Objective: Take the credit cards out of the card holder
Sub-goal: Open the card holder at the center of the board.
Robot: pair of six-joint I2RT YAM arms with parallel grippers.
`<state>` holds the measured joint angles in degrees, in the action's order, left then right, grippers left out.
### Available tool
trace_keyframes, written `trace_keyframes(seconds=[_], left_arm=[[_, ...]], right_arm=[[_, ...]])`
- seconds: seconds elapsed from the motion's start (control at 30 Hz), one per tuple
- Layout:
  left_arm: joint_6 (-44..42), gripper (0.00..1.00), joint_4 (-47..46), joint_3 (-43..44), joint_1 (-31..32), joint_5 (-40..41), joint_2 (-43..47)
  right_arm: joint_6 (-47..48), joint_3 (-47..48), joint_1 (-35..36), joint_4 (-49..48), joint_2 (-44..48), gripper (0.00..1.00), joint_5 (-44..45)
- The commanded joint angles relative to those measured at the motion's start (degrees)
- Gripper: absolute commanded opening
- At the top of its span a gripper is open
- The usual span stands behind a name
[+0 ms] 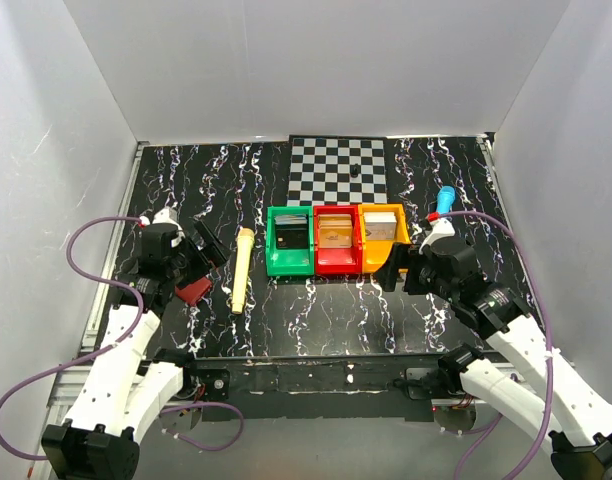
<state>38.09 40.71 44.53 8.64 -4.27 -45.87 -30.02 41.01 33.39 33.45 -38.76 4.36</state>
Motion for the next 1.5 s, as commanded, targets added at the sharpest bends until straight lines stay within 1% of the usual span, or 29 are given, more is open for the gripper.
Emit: trace_keyframes(seconds=[0.0,0.1,0.27,0.33,0.37,0.4,0.43,0.53,0.57,0.6,0.7,0.77,0.8,0.97,1.0,1.17,1.27,1.4,1.47], left_arm=[[-0.81,0.98,-1.33,-1.99,0.14,-0.2,2.7],[-1.17,0.98,-1.77,-2.7,0.06,0.75,4.82],[-1.26,0.98,0.07,-1.73,0.06,3.04,4.21],[0.31,0.98,1.04,-1.91,0.06,3.39,4.38],[1.8,0.98,1.82,-1.99,-0.12,6.35,4.47],[3.12,0.98,3.05,-2.26,-0.82,7.43,4.12],[3.66,0.98,3.93,-2.43,-3.52,6.57,3.25],[4.98,0.98,6.04,-2.79,-14.15,0.42,-1.49],[5.68,0.97,6.22,-3.13,-16.53,-1.6,-2.72],[6.81,0.96,5.96,-3.49,-17.51,-1.96,-3.35],[9.98,0.91,3.86,-5.59,-17.96,1.88,-2.65],[10.69,0.91,3.41,-5.77,-18.66,5.4,-3.43],[10.78,0.92,3.33,-5.6,-19.27,5.85,-4.83],[11.74,0.93,1.75,-6.3,-23.14,4.27,-12.57],[11.92,0.93,1.05,-6.74,-23.49,2.1,-13.19],[13.42,0.91,-0.63,-7.79,-24.29,3.3,-14.69],[13.68,0.9,-1.77,-8.06,-24.73,3.48,-17.05],[13.16,0.81,-3.44,-7.8,-24.64,3.31,-19.96],[12.72,0.79,-3.62,-7.36,-24.64,3.48,-20.58]], right_arm=[[0.93,2.14,-0.16,-1.02,-0.7,0.97,-2.25],[1.28,2.14,-0.16,-1.02,-0.7,0.96,-2.34],[1.46,2.32,-0.16,-0.84,-0.87,0.96,-2.6],[1.54,2.4,-0.16,-0.67,-0.96,0.96,-2.69],[1.46,2.4,-0.16,-0.49,-0.96,0.96,-2.6],[1.46,2.49,-0.08,-0.32,-0.79,0.96,-2.6],[1.37,2.49,-0.16,-0.32,-0.7,0.95,-2.6],[1.19,2.14,-0.16,-0.67,-0.35,0.95,-3.3],[1.19,2.14,-0.16,-0.67,-0.17,0.95,-3.48],[1.19,2.14,-0.16,-0.67,0.0,0.94,-3.74],[0.67,1.62,-0.16,-0.93,0.88,0.94,-3.92],[0.23,1.0,-0.16,-1.37,1.49,0.94,-6.29],[0.05,0.56,-0.16,-1.55,1.76,0.93,-6.82],[-1.62,-1.72,-0.16,-3.65,2.73,0.93,-9.63],[-1.79,-2.08,-0.16,-4.18,2.9,0.93,-10.16],[-1.97,-2.61,-0.16,-5.24,3.52,0.93,-10.95],[-1.8,-2.08,-0.16,-5.59,3.61,0.93,-11.21],[-1.8,-1.2,-0.16,-5.68,3.43,0.93,-11.66],[-1.88,-0.68,-0.25,-4.98,3.95,0.92,-11.13]])
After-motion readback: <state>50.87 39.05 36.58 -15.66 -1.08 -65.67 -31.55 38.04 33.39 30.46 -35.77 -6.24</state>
